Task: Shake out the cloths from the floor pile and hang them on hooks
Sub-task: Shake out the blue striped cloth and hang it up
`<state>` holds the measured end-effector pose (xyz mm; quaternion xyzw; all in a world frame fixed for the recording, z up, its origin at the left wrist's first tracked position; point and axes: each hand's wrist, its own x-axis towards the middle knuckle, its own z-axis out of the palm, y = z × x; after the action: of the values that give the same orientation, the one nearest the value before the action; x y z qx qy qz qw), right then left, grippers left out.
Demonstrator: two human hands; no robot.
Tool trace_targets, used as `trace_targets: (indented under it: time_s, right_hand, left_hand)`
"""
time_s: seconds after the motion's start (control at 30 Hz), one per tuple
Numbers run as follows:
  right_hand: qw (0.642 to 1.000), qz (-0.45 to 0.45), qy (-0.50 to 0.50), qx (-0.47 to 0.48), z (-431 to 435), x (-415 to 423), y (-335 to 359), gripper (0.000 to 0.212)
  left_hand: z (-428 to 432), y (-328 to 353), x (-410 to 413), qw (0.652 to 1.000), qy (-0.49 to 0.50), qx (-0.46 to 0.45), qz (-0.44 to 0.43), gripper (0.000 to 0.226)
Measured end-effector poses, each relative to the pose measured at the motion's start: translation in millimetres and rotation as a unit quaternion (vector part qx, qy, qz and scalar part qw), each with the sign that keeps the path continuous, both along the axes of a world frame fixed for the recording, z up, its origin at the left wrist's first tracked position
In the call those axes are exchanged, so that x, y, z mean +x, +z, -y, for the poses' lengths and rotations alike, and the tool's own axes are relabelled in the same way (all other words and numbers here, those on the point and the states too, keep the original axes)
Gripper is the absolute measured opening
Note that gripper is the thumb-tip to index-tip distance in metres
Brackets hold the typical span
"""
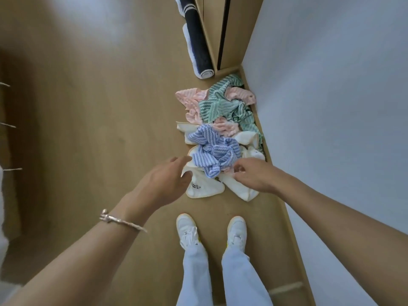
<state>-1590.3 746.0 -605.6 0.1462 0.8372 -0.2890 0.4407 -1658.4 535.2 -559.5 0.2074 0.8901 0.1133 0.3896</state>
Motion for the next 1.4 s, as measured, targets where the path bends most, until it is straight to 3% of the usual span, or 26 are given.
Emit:
trace_targets:
  time_s: [0.43, 0.6, 0.8, 0.87, 1.0, 1.13, 1.3, 1.4]
  right_hand:
    - [0.997, 0.033, -0.071, -0.021, 30.2, -6.7, -306.7, 0.039]
    - [0.993, 0.054, -0.100, -0.010, 30.2, -3.0, -383.1, 0.042]
    - [0.984, 0.077, -0.158, -0.037, 33.1, -5.0, -418.3, 0.052]
    - [0.987, 0.043, -0.153, -0.005, 34.8, -5.5, -414.7, 0.047]
    - [0.979, -0.072, -0.189, 0.001, 34.2, -16.2, -368.1, 0.012]
    - [0.968, -0.154, -0.187, -0.068, 17.1, -47.2, -281.6, 0.008]
    - [0.980, -0.131, -0.120, -0.090, -10.6, -96.1, -154.6, 0.031]
    - [0.989, -0.123, -0.041, -0.066, -27.1, -124.3, -58.1, 0.023]
  left_hand:
    - [6.1, -293.1, 1.2, 0.995, -0.012, -0.056, 0.084, 0.046]
    - [18.0, -352.8, 2.7, 0.992, -0.028, -0.068, 0.101, 0.046]
    - [27.5, -373.8, 1.8, 0.990, -0.047, -0.094, 0.092, 0.046]
    - [26.0, -368.7, 1.6, 0.989, -0.054, -0.103, 0.091, 0.047]
    - [17.3, -340.4, -4.0, 0.989, -0.057, -0.110, 0.078, 0.047]
    - [-7.8, -272.7, -24.0, 0.994, -0.064, -0.085, 0.028, 0.047]
    - [-39.8, -166.0, -70.5, 0.998, -0.049, -0.025, -0.043, 0.051]
    - [-54.9, -81.1, -95.1, 0.995, -0.064, 0.005, -0.076, 0.055]
